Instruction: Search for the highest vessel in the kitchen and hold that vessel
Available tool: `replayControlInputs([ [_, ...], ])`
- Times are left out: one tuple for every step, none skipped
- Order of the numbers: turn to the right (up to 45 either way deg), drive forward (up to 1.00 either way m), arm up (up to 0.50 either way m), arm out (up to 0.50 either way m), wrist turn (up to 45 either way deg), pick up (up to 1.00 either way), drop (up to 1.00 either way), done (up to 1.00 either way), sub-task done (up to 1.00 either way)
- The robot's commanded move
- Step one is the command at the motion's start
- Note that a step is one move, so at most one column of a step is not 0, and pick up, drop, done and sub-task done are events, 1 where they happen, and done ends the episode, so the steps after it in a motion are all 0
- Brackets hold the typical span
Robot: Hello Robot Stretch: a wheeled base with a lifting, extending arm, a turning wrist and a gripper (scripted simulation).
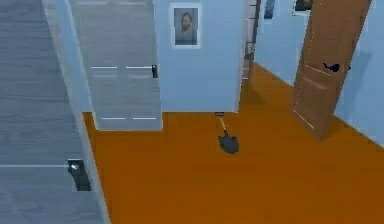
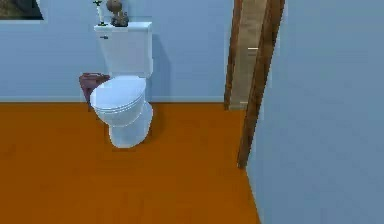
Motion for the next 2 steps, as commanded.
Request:
replayControlInputs([
  [45.0, 0.00, 0.00, 0.00, 0.0, 0.00, 0.00, 0.00, 0.00],
  [45.0, 0.00, 0.00, 0.00, 0.0, 0.00, 0.00, 0.00, 0.00],
])
